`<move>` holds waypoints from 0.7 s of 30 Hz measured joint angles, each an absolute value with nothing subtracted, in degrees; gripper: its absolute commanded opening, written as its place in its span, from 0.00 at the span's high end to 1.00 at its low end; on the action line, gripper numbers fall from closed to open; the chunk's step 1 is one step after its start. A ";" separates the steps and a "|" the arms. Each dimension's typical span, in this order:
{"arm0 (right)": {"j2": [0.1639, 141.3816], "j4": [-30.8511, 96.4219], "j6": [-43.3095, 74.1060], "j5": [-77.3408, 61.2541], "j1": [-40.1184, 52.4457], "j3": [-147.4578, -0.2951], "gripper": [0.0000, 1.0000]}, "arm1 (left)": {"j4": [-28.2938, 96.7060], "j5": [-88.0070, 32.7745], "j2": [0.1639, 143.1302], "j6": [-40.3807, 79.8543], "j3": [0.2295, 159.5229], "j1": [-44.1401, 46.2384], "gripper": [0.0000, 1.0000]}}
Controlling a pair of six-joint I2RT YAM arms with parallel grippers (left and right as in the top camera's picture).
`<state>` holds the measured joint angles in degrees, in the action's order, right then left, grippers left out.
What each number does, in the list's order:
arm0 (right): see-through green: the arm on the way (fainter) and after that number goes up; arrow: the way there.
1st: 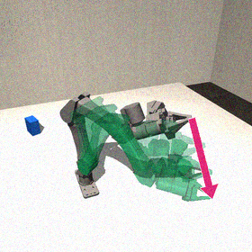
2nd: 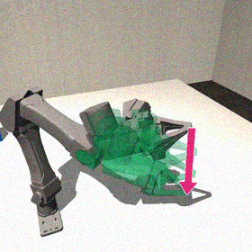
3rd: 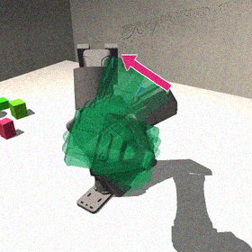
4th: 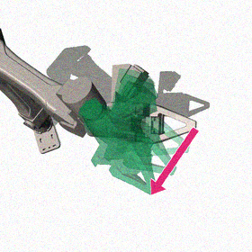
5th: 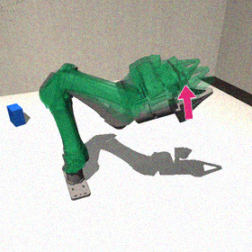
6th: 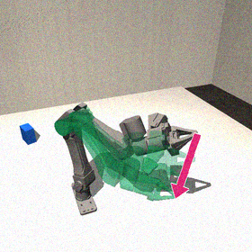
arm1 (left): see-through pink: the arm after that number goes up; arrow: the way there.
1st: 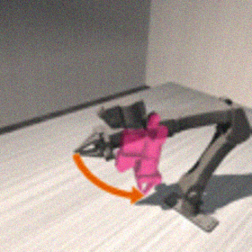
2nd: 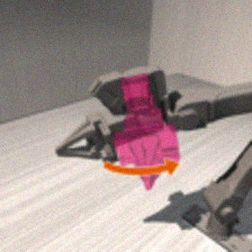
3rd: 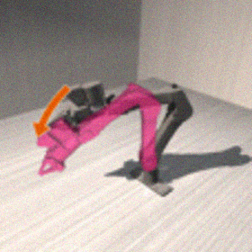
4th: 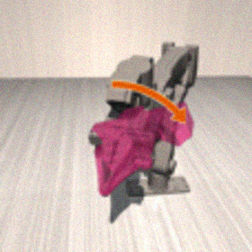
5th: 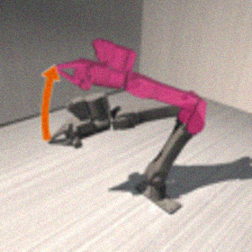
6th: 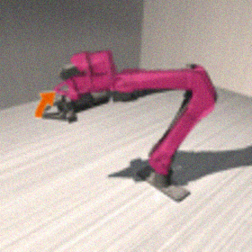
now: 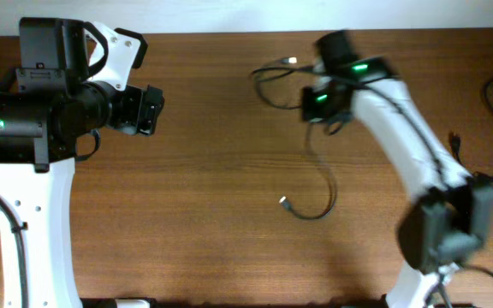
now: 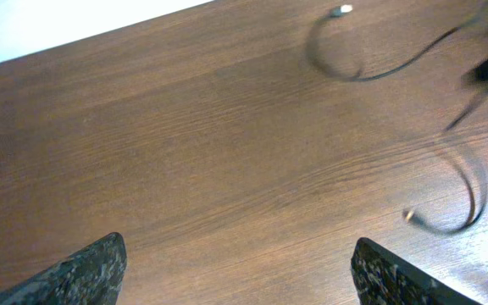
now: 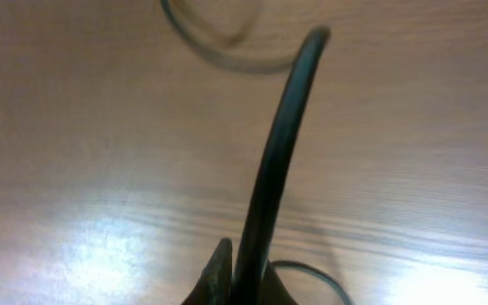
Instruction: Untangle cables
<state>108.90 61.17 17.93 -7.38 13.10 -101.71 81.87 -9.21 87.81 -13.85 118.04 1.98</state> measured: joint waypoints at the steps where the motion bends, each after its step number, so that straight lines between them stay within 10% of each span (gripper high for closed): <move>1: 101.30 61.71 17.52 -3.51 4.71 -103.28 0.96 | 81.91 -9.50 87.81 -13.85 118.04 1.89 0.14; 9: 85.82 66.08 14.98 0.14 -35.09 -105.84 0.96 | 82.00 -10.31 87.83 -13.85 118.02 1.85 0.14; 21: 95.96 59.86 16.75 -7.49 -43.86 -104.99 0.96 | 83.55 -10.55 87.83 -13.85 118.02 1.85 0.15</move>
<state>95.96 59.86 16.75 -7.49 -43.86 -104.99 83.55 -10.55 87.83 -13.85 118.02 1.85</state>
